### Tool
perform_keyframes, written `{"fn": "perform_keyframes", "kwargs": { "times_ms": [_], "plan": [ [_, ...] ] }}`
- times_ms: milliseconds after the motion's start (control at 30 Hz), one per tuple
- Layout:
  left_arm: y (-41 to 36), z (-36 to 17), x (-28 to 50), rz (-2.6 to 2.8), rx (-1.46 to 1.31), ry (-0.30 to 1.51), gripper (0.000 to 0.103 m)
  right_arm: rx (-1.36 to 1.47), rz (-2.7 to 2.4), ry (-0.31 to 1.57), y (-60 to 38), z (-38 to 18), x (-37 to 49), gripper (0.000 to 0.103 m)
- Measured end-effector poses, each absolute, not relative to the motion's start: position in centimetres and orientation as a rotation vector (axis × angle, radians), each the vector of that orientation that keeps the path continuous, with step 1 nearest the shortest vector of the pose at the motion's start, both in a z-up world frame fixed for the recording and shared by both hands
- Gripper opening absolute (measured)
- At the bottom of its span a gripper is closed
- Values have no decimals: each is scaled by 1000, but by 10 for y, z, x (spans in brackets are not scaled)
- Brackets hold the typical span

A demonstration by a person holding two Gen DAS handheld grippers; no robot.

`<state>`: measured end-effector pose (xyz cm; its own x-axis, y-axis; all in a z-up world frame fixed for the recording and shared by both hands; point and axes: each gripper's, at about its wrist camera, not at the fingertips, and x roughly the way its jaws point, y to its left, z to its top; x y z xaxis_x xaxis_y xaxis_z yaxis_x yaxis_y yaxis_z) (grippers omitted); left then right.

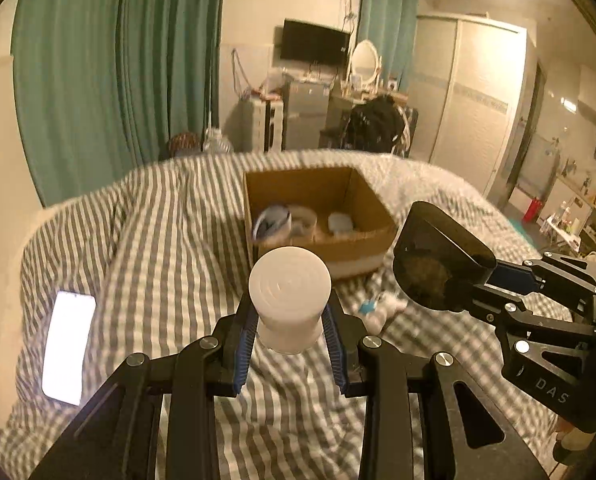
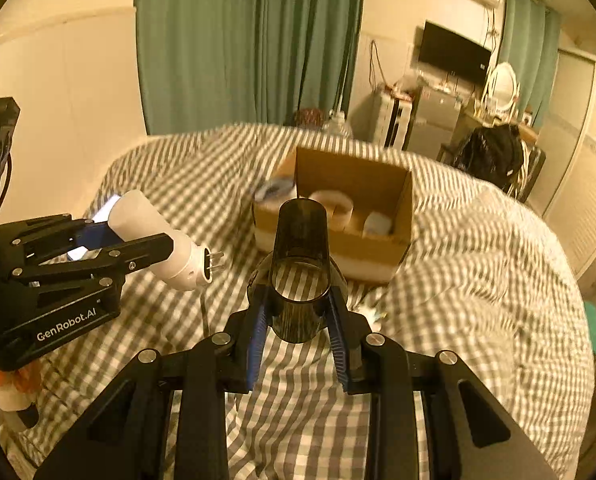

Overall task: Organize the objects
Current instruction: 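Carry the spray bottle and black case into the box and release both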

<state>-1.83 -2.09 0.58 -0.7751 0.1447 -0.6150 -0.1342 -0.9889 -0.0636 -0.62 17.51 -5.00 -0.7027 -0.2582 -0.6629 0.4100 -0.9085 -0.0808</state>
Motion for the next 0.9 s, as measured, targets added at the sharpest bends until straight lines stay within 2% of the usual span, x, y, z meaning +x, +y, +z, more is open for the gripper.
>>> {"fn": "perform_keyframes", "kwargs": {
  "times_ms": [233,500,700,900],
  "plan": [
    [-12,49,-39,2847,-838,18,33,827,-2626,321,178,-4,-18,28],
    [4,77,-101,2859,-751,50,33,704,-2652,355,170,37,-68,28],
    [11,77,-160,2870,-762,61,33,671,-2664,361,168,49,-122,28],
    [13,53,-218,2869,-841,56,33,699,-2677,344,174,43,-189,28]
  ]
}}
